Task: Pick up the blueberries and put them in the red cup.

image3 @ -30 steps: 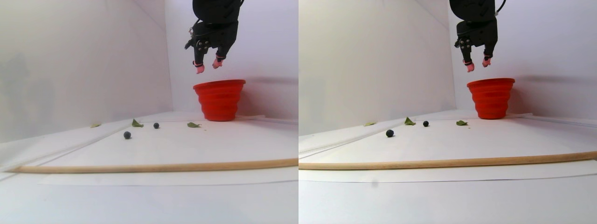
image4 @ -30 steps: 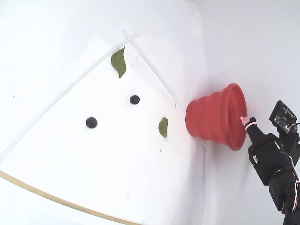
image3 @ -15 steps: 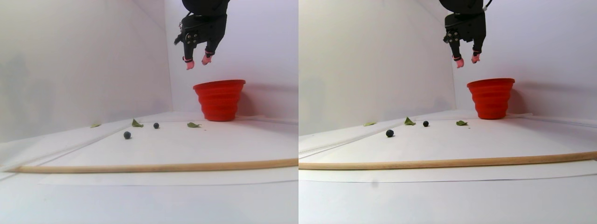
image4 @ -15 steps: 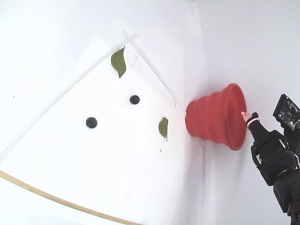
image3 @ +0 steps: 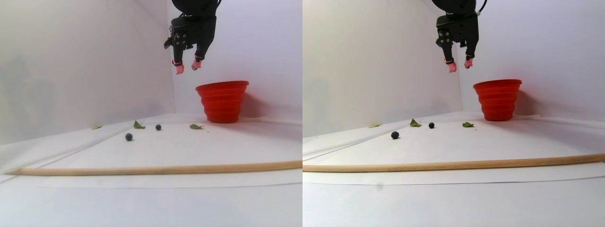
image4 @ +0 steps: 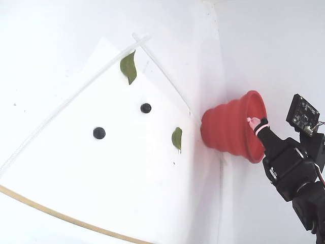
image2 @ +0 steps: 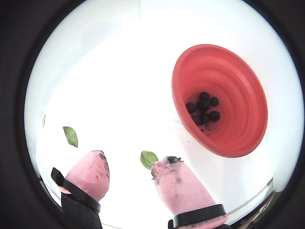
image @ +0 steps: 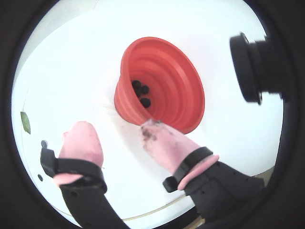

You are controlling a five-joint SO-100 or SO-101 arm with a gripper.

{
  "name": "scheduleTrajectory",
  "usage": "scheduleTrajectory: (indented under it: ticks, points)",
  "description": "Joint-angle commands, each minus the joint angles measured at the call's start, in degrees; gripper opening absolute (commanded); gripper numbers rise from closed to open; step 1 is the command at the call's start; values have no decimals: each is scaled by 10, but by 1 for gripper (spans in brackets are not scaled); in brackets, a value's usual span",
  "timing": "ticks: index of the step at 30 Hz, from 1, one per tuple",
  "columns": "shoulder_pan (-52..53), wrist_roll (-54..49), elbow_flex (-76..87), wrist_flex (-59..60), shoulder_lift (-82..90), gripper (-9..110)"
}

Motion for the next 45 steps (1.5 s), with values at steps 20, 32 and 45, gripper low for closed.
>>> scheduleTrajectory:
  ticks: [20, 32, 45]
  points:
    - [-66, -2, 56, 25, 93, 17]
    - [-87, 4, 67, 24, 72, 17]
    - [-107, 12, 69, 6, 32, 17]
